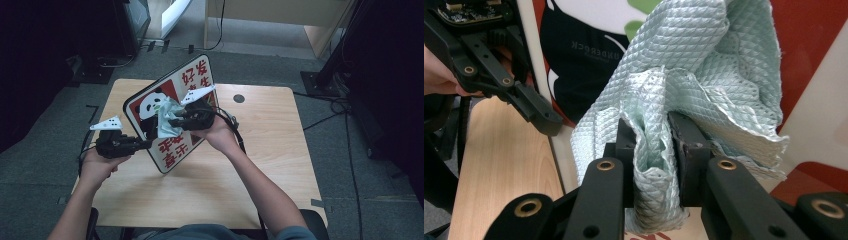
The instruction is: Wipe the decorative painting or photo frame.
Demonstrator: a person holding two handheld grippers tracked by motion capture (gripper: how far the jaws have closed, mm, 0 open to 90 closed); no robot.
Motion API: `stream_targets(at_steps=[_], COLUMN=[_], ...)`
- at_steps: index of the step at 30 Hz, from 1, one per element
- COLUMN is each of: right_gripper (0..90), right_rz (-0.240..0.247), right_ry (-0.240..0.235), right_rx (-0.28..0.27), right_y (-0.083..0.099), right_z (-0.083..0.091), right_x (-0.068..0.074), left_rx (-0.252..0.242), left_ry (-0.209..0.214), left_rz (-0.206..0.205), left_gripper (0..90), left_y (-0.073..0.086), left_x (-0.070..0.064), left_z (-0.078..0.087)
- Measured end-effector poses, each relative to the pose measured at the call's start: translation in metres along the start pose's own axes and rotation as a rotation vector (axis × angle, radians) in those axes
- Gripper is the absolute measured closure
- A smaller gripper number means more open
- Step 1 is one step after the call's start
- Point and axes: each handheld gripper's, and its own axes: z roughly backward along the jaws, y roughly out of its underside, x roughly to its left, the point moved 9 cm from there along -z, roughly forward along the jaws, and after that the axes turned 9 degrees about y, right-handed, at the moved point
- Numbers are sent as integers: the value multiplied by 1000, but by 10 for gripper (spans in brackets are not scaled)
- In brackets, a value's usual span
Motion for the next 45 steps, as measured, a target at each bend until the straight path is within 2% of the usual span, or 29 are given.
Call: stream_targets(at_steps=[5,18,26,42,45], right_gripper=[769,765,765,764,763], right_rz=[-9,16,-13,-33,-46], right_ry=[-7,7,0,-4,-9], right_rx=[0,-5,5,23,41], right_y=[7,27,38,61,69], right_z=[-2,-6,-11,-19,-21], right_x=[0,-1,-1,-1,0], left_rx=[0,2,2,6,7], left_ry=[3,6,8,12,13], left_rz=[-1,-4,-3,-6,-5], left_gripper=[753,752,750,748,747], left_y=[0,0,0,0,0], left_x=[0,-1,-1,-1,-1], left_z=[0,0,0,0,0])
